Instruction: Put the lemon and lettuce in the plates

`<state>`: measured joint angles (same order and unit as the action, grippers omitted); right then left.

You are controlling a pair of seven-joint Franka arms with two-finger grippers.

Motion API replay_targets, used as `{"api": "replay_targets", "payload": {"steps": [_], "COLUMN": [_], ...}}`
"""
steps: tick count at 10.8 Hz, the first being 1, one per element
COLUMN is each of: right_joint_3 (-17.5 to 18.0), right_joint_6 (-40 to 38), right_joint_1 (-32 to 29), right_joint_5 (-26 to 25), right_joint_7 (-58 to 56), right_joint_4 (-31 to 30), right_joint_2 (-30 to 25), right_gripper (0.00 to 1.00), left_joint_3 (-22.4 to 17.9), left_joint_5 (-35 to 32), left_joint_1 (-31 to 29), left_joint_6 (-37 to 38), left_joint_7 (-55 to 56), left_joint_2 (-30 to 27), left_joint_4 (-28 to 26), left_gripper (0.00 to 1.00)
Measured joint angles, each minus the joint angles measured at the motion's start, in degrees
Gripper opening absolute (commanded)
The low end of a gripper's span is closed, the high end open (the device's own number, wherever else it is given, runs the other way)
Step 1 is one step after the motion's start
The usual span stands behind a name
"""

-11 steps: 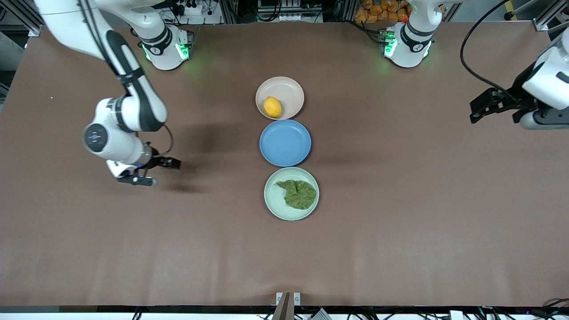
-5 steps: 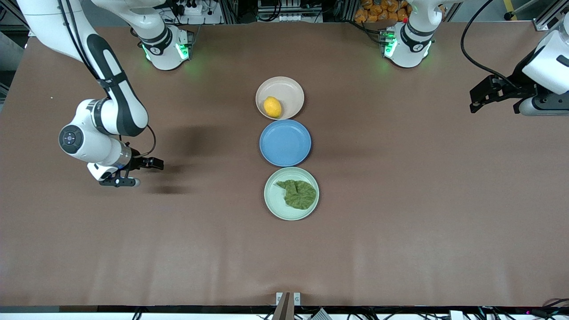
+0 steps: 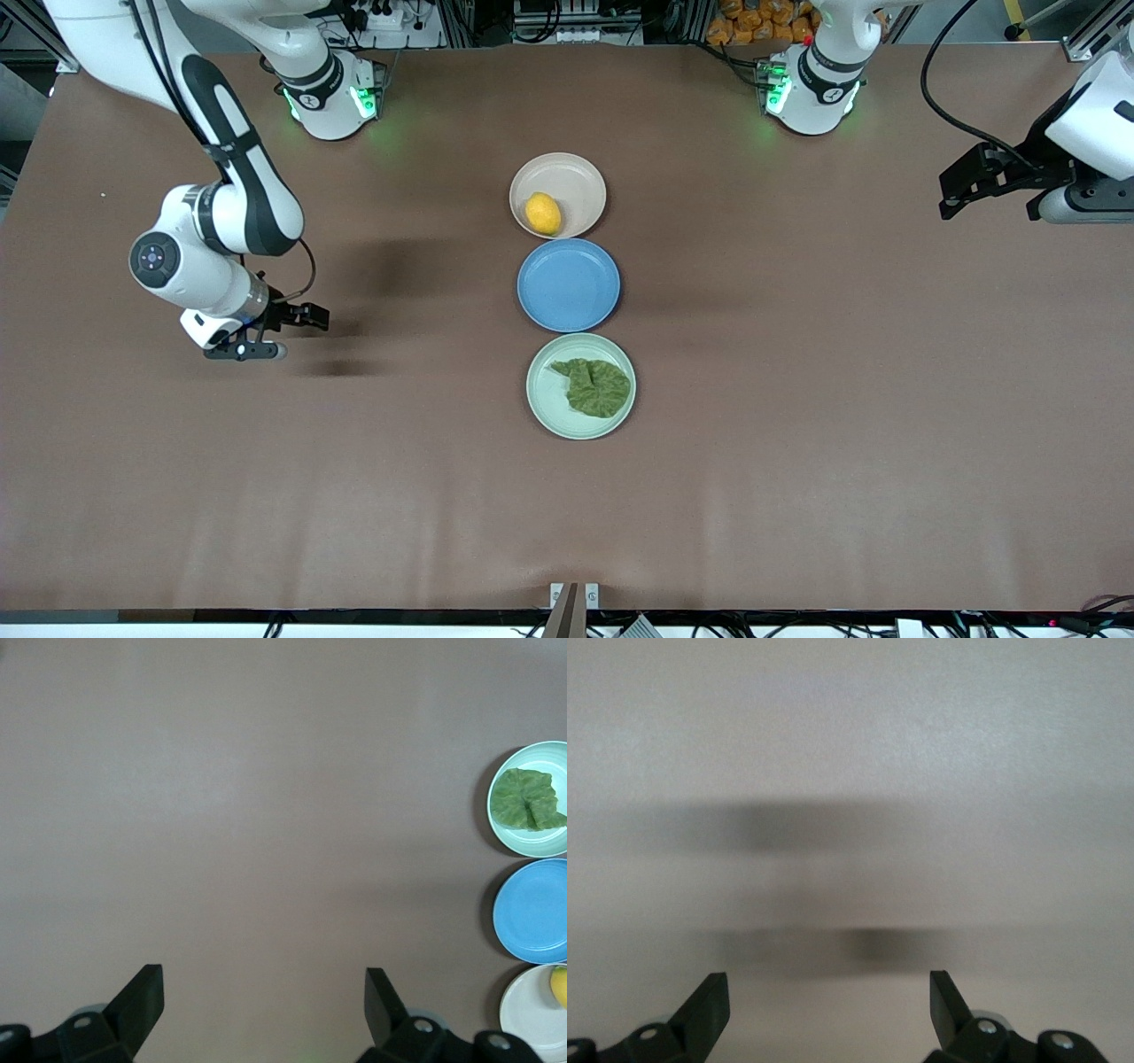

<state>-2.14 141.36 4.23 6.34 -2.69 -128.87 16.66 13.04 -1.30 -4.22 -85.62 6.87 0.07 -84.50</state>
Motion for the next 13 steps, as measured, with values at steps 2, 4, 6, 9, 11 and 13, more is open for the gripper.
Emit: {"api": "replay_targets", "payload": {"steps": [2, 4, 6, 9, 11, 13], "right_joint_3": [-0.1, -0.2, -0.5, -0.6, -0.7, -0.6], "right_joint_6": [0.0, -0.1, -0.1, -3.3, -4.4, -4.4], "right_joint_1": [-0.1, -0.3, -0.8, -2.5, -3.3, -3.4], "right_joint_5": [-1.1, -1.2, -2.2, -4.5, -5.3, -5.3], "right_joint_7": [0.0, 0.0, 0.0, 0.0, 0.0, 0.0], "right_joint_4": [-3.1, -6.3, -7.8, -8.1, -8.3, -8.1], "right_joint_2": [-3.7, -7.3, -9.3, -11.8, -13.5, -14.4], "right_gripper": [1.00, 1.00, 1.00, 1.00, 1.00, 1.00], "left_joint_3": [0.0, 0.0, 0.0, 0.0, 0.0, 0.0], "left_joint_5": [0.0, 0.0, 0.0, 0.0, 0.0, 0.0], "left_joint_1": [-0.5, -1.1, -1.1, -1.1, -1.1, -1.1], "left_joint_6": [0.0, 0.0, 0.0, 0.0, 0.0, 0.0], "left_joint_7": [0.0, 0.0, 0.0, 0.0, 0.0, 0.0], "left_joint_2": [0.0, 0.0, 0.0, 0.0, 0.0, 0.0], "left_joint_4": [-0.1, -0.1, -0.2, -0.2, -0.3, -0.3], "left_gripper": [1.00, 1.00, 1.00, 1.00, 1.00, 1.00]}}
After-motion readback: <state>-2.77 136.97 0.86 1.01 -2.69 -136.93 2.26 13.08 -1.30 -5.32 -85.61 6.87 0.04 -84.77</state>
